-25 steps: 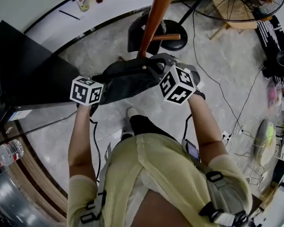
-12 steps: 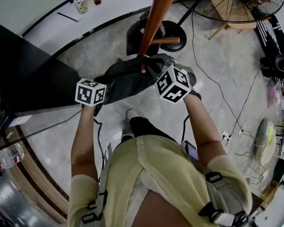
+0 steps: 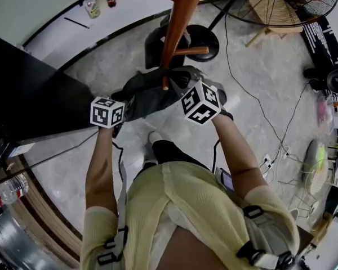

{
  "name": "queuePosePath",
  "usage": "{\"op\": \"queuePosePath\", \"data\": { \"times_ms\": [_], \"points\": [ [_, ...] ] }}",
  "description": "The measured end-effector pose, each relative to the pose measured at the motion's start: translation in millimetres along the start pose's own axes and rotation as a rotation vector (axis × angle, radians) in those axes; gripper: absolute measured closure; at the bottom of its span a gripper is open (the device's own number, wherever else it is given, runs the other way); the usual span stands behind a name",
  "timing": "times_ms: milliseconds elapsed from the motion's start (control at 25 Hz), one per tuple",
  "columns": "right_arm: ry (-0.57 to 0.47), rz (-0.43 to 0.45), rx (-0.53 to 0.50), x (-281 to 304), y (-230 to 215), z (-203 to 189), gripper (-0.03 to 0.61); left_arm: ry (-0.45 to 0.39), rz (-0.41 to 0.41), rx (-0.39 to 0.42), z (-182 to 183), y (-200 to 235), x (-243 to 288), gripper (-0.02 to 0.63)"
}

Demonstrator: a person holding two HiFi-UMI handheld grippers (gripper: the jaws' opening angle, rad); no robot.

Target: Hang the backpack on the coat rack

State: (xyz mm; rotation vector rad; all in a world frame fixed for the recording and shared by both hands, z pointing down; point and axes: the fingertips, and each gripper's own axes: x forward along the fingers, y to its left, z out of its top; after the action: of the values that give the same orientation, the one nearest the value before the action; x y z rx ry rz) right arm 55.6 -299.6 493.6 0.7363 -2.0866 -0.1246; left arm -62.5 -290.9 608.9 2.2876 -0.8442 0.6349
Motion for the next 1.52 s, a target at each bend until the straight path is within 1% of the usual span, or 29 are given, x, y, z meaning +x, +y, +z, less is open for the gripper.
{"op": "queuePosePath", "data": {
  "times_ms": [400, 560, 640, 680, 760, 840, 1000, 1160, 1240, 1440, 1520],
  "points": [
    [-0.062, -0.085, 0.068, -1.4, -1.0, -2.3, 0.527, -0.061, 0.005, 0.016, -5.9, 0.4, 16.0, 0.513],
    [-0.067, -0.114, 0.097, -0.8, 1.6, -2.5, 0.525, -0.09, 0.017, -0.024, -10.4, 9.9, 21.7, 0.478],
    [-0.074, -0.127, 0.114, -3.7, 0.5, -1.9, 0.52, -0.097, 0.036, -0.053, -11.3, 14.3, 24.6, 0.447],
    [-0.079, -0.133, 0.125, -6.3, 1.3, -1.8, 0.52, -0.097, 0.046, -0.061, -12.9, 14.7, 24.4, 0.445],
    [-0.091, -0.152, 0.15, -11.8, 2.2, -0.6, 0.522, -0.099, 0.06, -0.056, -15.0, 14.6, 20.5, 0.447],
    [-0.102, -0.184, 0.171, -17.1, -1.8, 2.2, 0.522, -0.106, 0.07, -0.033, -11.4, 16.4, 16.0, 0.445],
    [-0.095, -0.231, 0.214, -28.2, -1.9, 1.4, 0.523, -0.122, 0.079, -0.015, -9.0, 14.7, 1.8, 0.445],
    [-0.097, -0.271, 0.282, -36.9, 2.6, -2.2, 0.523, -0.132, 0.067, 0.027, -5.6, 11.7, -14.6, 0.448],
    [-0.102, -0.287, 0.311, -41.9, 5.6, -1.9, 0.525, -0.145, 0.064, 0.038, -1.8, 10.2, -24.3, 0.46],
    [-0.122, -0.329, 0.382, -55.5, 11.6, -2.2, 0.526, -0.212, 0.029, 0.046, 22.5, -5.0, -51.6, 0.465],
    [-0.133, -0.339, 0.407, -61.1, 14.9, -2.5, 0.526, -0.243, -0.001, 0.022, 31.7, -14.3, -60.6, 0.481]
  ]
}}
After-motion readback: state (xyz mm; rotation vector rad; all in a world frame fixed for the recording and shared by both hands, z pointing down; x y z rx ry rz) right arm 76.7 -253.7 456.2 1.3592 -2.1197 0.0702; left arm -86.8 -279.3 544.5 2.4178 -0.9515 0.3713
